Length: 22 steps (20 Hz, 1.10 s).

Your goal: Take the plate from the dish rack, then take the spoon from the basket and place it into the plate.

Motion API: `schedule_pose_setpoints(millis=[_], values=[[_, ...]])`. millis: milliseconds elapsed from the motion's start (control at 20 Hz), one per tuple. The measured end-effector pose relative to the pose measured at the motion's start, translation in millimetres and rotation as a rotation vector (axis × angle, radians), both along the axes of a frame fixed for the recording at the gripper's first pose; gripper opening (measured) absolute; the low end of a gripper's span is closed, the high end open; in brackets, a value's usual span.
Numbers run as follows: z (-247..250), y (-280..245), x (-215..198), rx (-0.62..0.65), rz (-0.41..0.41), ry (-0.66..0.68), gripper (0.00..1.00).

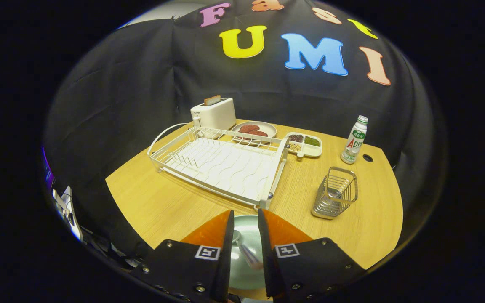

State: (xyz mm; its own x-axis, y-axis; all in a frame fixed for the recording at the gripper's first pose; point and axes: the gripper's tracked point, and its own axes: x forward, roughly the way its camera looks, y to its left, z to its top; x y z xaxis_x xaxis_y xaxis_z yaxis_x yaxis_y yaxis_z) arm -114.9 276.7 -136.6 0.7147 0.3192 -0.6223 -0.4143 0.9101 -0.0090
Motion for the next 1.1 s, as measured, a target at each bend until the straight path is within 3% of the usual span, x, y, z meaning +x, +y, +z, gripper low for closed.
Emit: schedule_pose_setpoints(millis=[200, 600, 750, 1100], values=[[53, -21, 21, 0.028, -0.068, -0.161, 0.33], [208, -116, 53, 0.082, -0.32, -0.53, 0.33], [220, -134, 55, 0.151, -0.369, -0.556, 0.95], [198, -185, 45, 0.151, -0.445, -0.542, 0.98]])
